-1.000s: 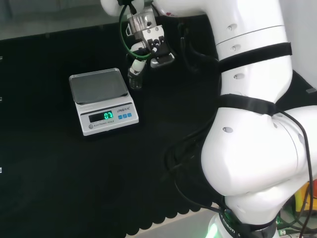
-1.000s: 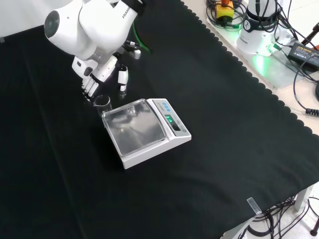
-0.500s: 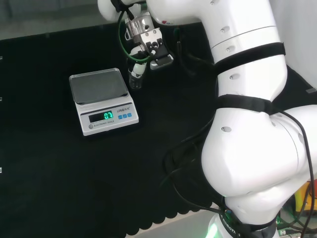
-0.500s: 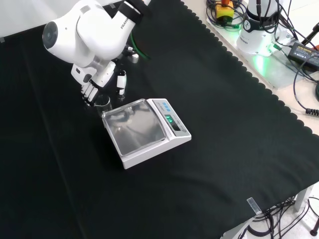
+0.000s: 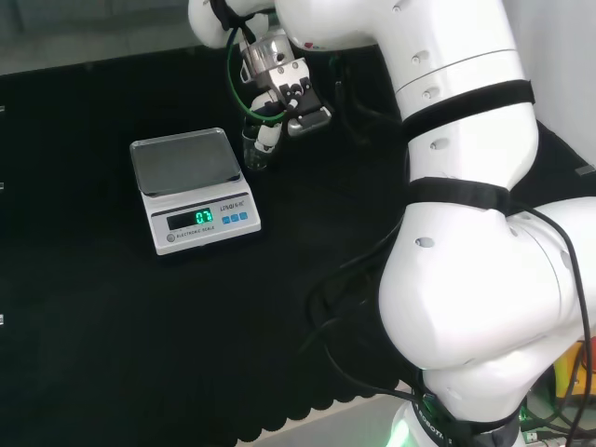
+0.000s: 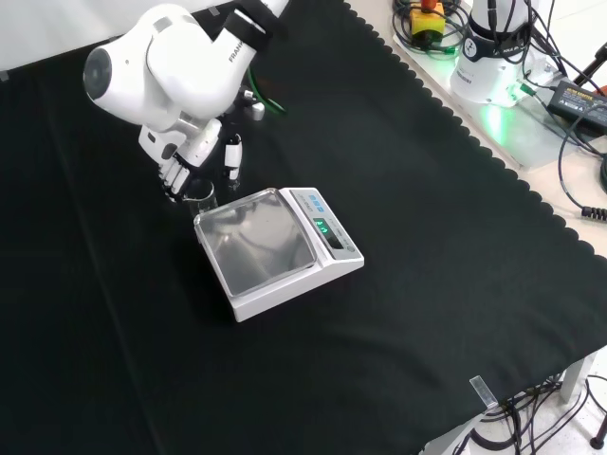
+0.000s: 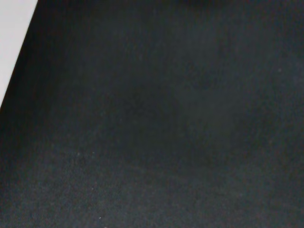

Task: Pick up the beaker.

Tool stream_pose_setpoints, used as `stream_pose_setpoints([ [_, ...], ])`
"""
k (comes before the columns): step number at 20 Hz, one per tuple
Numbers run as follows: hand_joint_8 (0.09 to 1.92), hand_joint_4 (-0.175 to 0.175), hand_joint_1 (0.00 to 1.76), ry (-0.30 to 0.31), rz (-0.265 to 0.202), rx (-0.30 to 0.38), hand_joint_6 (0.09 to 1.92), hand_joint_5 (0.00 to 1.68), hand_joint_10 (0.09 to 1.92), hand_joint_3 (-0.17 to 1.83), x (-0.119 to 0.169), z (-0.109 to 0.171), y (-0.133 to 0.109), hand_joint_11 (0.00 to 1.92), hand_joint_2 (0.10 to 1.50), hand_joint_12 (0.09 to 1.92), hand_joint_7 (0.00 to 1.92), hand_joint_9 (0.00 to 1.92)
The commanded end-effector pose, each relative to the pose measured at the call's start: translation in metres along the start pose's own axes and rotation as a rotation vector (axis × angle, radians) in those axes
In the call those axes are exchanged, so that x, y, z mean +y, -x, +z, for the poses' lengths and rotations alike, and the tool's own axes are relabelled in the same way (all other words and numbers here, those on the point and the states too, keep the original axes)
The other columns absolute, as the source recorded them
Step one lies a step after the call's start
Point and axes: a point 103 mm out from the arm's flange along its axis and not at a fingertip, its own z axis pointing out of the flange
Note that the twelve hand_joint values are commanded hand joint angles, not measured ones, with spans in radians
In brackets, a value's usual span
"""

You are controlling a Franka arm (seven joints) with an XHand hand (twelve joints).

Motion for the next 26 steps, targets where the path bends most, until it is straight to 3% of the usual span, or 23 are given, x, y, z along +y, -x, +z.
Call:
stream_pose_setpoints([
  [1,0.72,-0.108,0.83,0.018,0.004,-0.035,0.09,0.23,0.86,-0.17,0.02,-0.006,-0.017,0.28,1.1,1.42,0.1,0.17],
  [9,0.68,-0.101,0.92,0.044,0.032,-0.043,0.09,0.35,0.74,-0.17,0.024,-0.009,-0.019,0.41,1.16,1.35,0.35,0.44],
  [13,0.6,-0.101,0.98,0.034,0.031,-0.052,0.09,0.56,0.61,-0.17,0.026,-0.01,-0.018,0.55,1.18,1.28,0.59,0.66],
  [16,0.55,-0.105,1.01,0.03,0.033,-0.056,0.24,0.65,0.53,-0.17,0.028,-0.011,-0.018,0.65,1.19,1.22,0.71,0.79],
  [20,0.54,-0.121,1.04,0.023,0.035,-0.049,0.58,0.61,0.45,-0.17,0.027,-0.017,-0.02,0.82,1.2,1.11,0.79,0.9],
  [26,0.56,-0.148,1.07,0.031,0.039,-0.078,0.71,0.59,0.41,-0.17,0.017,-0.027,-0.014,0.97,1.21,1.0,0.81,0.98],
])
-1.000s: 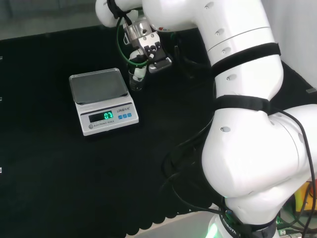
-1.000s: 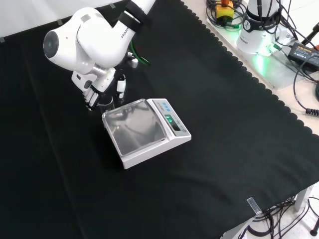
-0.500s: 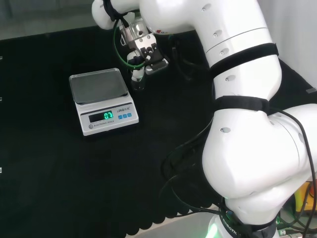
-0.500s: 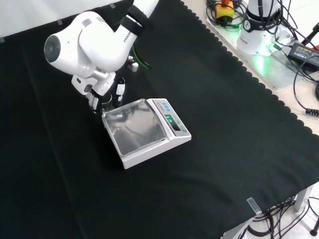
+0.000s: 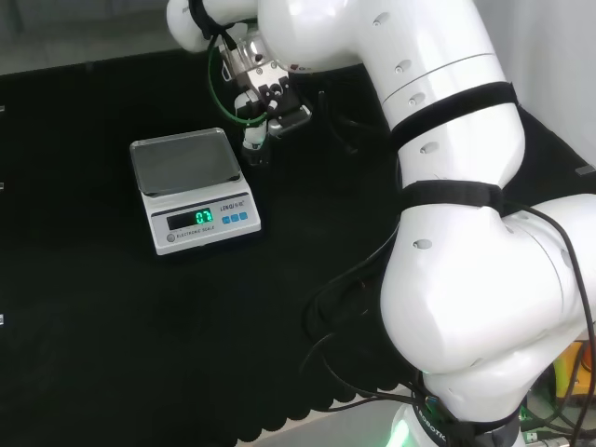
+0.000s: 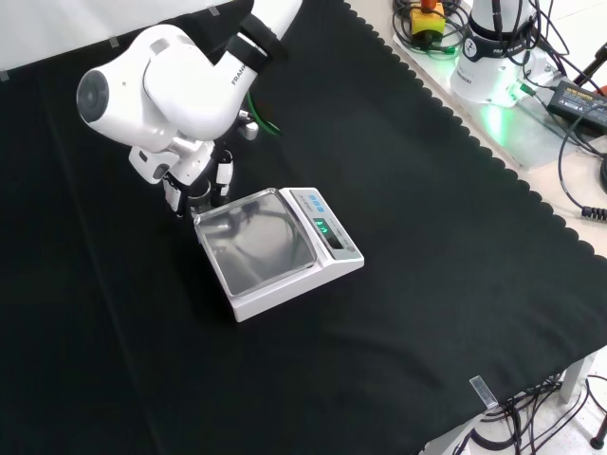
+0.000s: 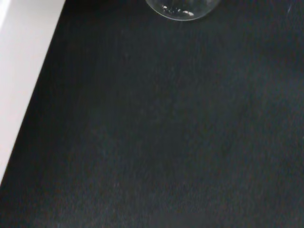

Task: Pick up the beaker.

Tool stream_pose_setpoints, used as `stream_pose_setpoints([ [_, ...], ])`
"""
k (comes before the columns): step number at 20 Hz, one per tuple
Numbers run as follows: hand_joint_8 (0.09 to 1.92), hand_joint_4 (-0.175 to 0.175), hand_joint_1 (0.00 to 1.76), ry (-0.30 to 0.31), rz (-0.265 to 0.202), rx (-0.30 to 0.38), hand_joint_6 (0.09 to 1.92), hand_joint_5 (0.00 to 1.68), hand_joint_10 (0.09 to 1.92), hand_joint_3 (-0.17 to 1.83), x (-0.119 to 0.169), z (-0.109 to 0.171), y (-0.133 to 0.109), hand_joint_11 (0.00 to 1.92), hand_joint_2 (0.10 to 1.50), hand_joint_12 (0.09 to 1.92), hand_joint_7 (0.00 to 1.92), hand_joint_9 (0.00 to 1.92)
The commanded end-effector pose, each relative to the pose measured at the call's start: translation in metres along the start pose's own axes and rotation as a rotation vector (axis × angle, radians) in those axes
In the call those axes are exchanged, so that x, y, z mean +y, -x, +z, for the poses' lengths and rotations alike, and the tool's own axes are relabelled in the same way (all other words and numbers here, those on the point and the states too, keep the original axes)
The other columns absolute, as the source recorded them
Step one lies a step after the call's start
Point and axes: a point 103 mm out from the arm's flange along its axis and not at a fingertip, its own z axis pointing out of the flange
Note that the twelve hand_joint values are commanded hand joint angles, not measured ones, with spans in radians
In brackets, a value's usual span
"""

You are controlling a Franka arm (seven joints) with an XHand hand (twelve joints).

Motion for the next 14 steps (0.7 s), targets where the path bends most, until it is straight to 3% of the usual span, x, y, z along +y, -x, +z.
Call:
stream_pose_setpoints([
  [1,0.57,-0.152,1.07,-0.021,0.005,-0.027,0.71,0.59,0.4,-0.17,-0.012,-0.008,0.006,0.98,1.21,0.99,0.81,0.99],
  [14,0.59,-0.166,1.07,-0.012,0.05,-0.067,0.73,0.59,0.39,-0.17,-0.042,-0.046,0.02,1.02,1.21,0.97,0.82,1.01],
])
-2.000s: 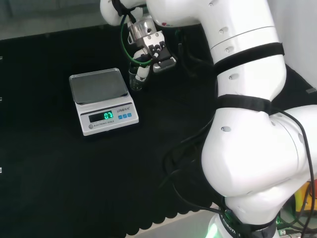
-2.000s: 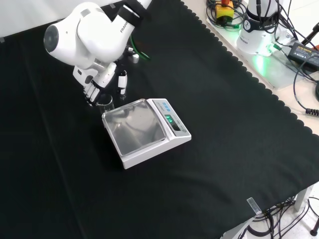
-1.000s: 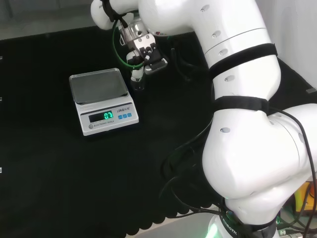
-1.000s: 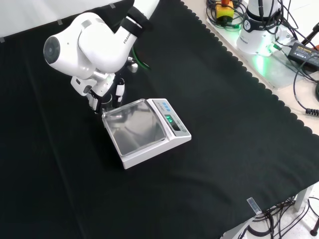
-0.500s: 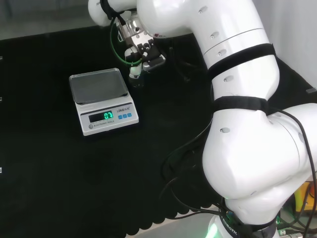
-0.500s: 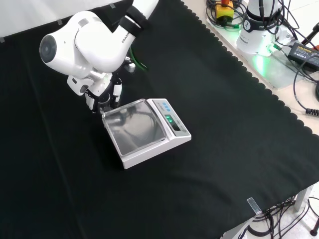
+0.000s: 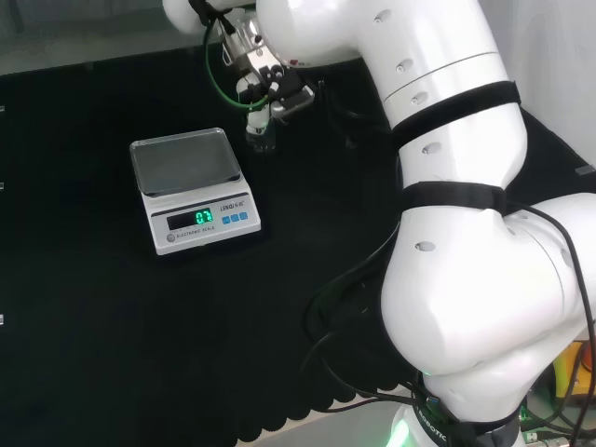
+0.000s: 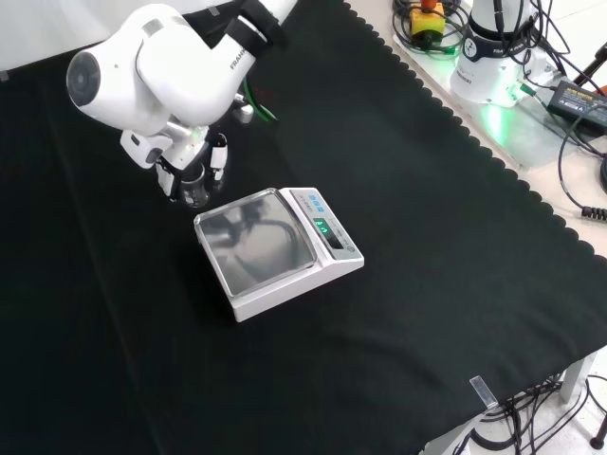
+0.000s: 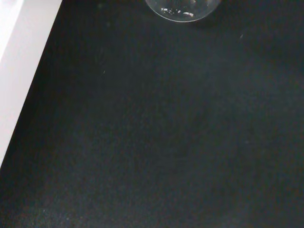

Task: Pick up the beaker.

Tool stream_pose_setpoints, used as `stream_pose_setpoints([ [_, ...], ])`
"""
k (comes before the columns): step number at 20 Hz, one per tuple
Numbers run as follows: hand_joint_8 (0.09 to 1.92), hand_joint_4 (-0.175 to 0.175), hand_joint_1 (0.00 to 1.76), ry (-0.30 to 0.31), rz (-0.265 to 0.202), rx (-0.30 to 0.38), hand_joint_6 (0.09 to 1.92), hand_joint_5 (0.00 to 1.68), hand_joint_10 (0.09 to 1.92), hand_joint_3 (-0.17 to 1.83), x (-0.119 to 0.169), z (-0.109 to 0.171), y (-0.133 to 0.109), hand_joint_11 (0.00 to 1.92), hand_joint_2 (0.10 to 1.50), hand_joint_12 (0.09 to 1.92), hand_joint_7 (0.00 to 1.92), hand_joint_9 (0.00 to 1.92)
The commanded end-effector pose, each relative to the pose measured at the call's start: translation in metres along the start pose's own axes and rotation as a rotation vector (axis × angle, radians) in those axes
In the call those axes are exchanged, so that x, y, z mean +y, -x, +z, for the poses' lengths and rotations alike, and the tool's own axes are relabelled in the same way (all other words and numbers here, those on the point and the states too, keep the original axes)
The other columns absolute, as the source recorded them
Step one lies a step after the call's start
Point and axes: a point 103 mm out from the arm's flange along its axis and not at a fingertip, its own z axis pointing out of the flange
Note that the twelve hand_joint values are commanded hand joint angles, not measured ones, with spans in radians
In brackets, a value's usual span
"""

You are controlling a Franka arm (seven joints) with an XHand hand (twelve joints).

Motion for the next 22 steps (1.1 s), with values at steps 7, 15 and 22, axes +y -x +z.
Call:
stream_pose_setpoints([
  [7,0.59,-0.167,1.07,0.009,0.066,-0.04,0.73,0.59,0.38,-0.17,-0.039,-0.031,0.011,1.03,1.21,0.96,0.82,1.02],
  [15,0.59,-0.169,1.07,0.034,0.043,-0.016,0.73,0.59,0.38,-0.17,-0.059,-0.032,0.03,1.04,1.21,0.96,0.82,1.02],
  [22,0.6,-0.172,1.07,0.069,0.059,-0.056,0.73,0.59,0.38,-0.17,-0.09,-0.056,-0.005,1.04,1.21,0.95,0.82,1.03],
])
